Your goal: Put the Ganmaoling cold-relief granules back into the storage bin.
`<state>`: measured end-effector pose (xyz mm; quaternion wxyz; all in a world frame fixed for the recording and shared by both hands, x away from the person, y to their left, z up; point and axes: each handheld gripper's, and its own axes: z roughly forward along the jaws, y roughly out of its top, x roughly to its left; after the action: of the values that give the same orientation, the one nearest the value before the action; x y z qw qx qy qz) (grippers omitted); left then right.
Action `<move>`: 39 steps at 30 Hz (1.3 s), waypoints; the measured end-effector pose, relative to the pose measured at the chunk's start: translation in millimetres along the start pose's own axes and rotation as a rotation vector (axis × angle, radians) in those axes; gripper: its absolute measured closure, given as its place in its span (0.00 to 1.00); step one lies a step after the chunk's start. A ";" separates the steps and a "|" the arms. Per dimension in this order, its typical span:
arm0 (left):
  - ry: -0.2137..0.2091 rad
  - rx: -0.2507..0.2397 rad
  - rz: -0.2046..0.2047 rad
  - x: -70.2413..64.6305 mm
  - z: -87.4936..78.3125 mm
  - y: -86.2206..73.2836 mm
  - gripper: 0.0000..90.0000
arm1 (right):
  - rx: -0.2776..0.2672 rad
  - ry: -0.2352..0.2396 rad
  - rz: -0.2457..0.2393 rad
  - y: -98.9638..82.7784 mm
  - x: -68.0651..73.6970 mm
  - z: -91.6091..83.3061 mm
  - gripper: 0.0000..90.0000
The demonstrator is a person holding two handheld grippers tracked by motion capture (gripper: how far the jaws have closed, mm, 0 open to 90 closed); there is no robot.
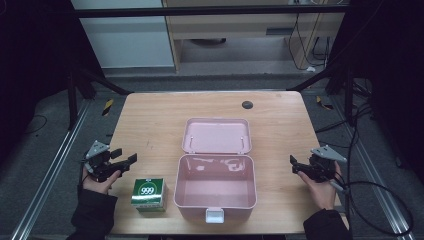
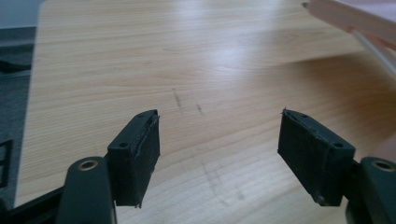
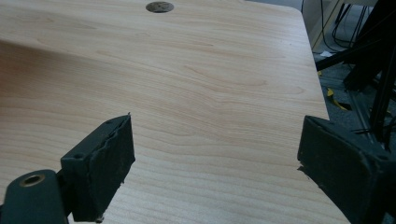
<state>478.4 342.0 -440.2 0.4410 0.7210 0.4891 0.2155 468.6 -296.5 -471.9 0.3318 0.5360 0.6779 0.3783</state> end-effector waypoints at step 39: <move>-0.358 0.276 0.462 -36.4 -42.5 60.3 0.21 | 0.015 -0.006 -0.072 -5.6 3.4 -0.4 0.12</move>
<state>462.3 319.5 -362.8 0.3573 0.8925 0.2517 0.1114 464.9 -294.1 -476.7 0.3429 0.5151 0.6985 0.3594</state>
